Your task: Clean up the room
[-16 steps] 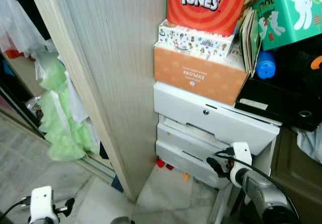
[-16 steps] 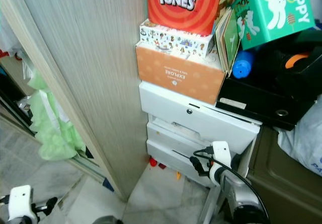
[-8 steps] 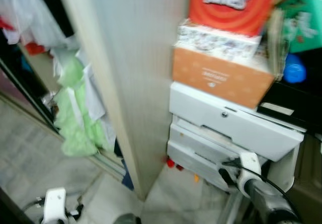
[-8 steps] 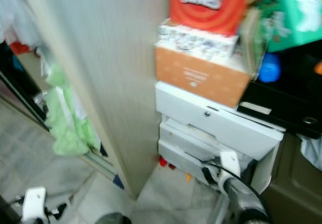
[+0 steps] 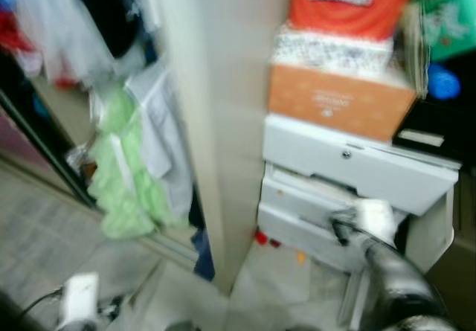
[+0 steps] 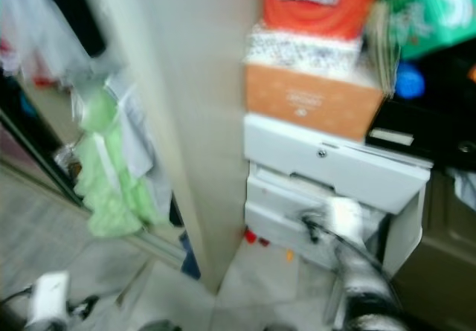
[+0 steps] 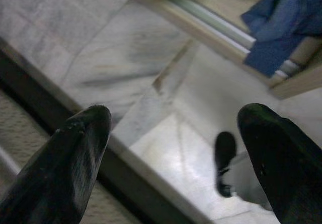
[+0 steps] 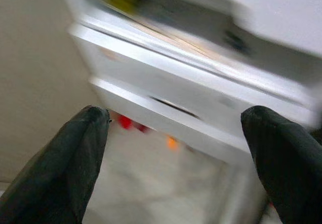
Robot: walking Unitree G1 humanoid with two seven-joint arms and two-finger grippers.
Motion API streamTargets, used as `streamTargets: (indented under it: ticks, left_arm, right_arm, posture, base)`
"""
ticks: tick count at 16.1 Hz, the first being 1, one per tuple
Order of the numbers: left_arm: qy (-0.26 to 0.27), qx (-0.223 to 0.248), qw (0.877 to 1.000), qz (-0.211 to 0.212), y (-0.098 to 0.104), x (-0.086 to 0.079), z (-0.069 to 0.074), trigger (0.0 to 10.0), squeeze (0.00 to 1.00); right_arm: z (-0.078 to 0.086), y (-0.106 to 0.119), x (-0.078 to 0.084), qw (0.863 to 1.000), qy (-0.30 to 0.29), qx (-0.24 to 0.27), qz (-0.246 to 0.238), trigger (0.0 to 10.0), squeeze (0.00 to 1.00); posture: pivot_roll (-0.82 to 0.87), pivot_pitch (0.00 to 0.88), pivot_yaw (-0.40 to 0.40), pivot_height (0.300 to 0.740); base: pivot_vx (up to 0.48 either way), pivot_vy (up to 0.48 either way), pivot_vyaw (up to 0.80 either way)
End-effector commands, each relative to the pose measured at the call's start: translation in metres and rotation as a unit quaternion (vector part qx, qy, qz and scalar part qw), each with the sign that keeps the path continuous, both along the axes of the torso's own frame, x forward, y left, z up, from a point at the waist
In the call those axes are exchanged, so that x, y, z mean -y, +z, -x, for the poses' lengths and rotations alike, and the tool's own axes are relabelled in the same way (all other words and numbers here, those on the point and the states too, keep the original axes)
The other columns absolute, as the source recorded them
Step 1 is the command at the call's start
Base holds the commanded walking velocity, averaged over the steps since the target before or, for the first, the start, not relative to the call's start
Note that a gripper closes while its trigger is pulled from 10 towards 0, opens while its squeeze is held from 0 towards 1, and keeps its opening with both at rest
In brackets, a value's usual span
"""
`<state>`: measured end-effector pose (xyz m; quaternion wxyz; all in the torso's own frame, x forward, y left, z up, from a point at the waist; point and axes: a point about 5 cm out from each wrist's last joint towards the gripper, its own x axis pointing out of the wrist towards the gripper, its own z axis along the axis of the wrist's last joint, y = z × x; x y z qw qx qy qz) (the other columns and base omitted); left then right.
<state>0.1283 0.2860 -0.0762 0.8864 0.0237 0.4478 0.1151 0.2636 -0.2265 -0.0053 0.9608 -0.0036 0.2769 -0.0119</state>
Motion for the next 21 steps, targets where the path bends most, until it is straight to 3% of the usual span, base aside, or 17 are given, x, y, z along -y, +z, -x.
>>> streamTargets:
  ticks: [1,4,6,12,13,14,16,18,21]
  left_arm:
    - [0.003,0.007,1.000,-0.003,0.001,0.000,-0.004,10.0,0.00]
    - [0.019,0.034,0.999,-0.020,0.007,-0.002,-0.013,10.0,0.00]
    - [0.022,0.085,0.996,-0.022,0.015,-0.005,-0.022,10.0,0.00]
    - [0.032,0.126,0.991,-0.044,0.022,-0.013,-0.011,10.0,0.00]
    - [0.043,0.192,0.977,-0.082,0.040,-0.011,-0.017,10.0,0.00]
    - [0.043,0.229,0.968,-0.094,0.053,-0.005,-0.020,10.0,0.00]
    - [0.026,0.260,0.960,-0.106,0.066,0.005,-0.022,10.0,0.00]
    - [-0.014,0.331,0.935,-0.124,0.098,0.031,-0.028,10.0,0.00]
    - [-0.039,0.375,0.919,-0.115,0.117,0.051,-0.044,10.0,0.00]
  right_arm:
    - [-0.007,0.010,0.004,1.000,-0.017,0.010,0.018,10.0,0.00]
    - [0.000,0.005,-0.001,0.999,-0.031,-0.009,0.010,10.0,0.00]
    - [0.011,0.006,-0.009,1.000,0.001,-0.017,0.014,10.0,0.00]
    - [0.042,0.007,-0.011,0.998,0.036,-0.047,0.037,10.0,0.00]
    - [0.048,0.014,-0.005,0.997,0.042,-0.031,0.061,10.0,0.00]
    - [0.050,0.020,-0.003,0.996,0.040,-0.022,0.074,10.0,0.00]
    - [0.053,0.026,-0.001,0.996,0.031,-0.009,0.079,10.0,0.00]
    - [0.061,0.036,-0.001,0.996,0.020,0.013,0.087,10.0,0.00]
    - [0.063,0.031,-0.004,0.996,0.016,0.008,0.088,10.0,0.00]
  posture:
    - [-0.08,0.000,0.031,0.740]
    - [-0.09,0.000,0.024,0.740]
    - [-0.08,0.000,0.020,0.740]
    - [-0.08,0.000,0.016,0.740]
    - [-0.07,0.000,0.014,0.740]
    - [-0.07,0.000,0.013,0.740]
    - [-0.07,0.000,0.013,0.740]
    - [-0.07,0.000,0.013,0.740]
    - [-0.06,0.000,0.009,0.740]
  base:
    - [0.000,0.000,0.00]
    - [0.000,0.000,0.00]
    - [0.000,0.000,0.00]
    - [0.000,0.000,0.00]
    - [0.000,0.000,0.80]
    - [0.000,0.000,0.80]
    - [0.000,0.000,0.80]
    - [0.000,0.000,0.80]
    - [0.000,0.000,0.80]
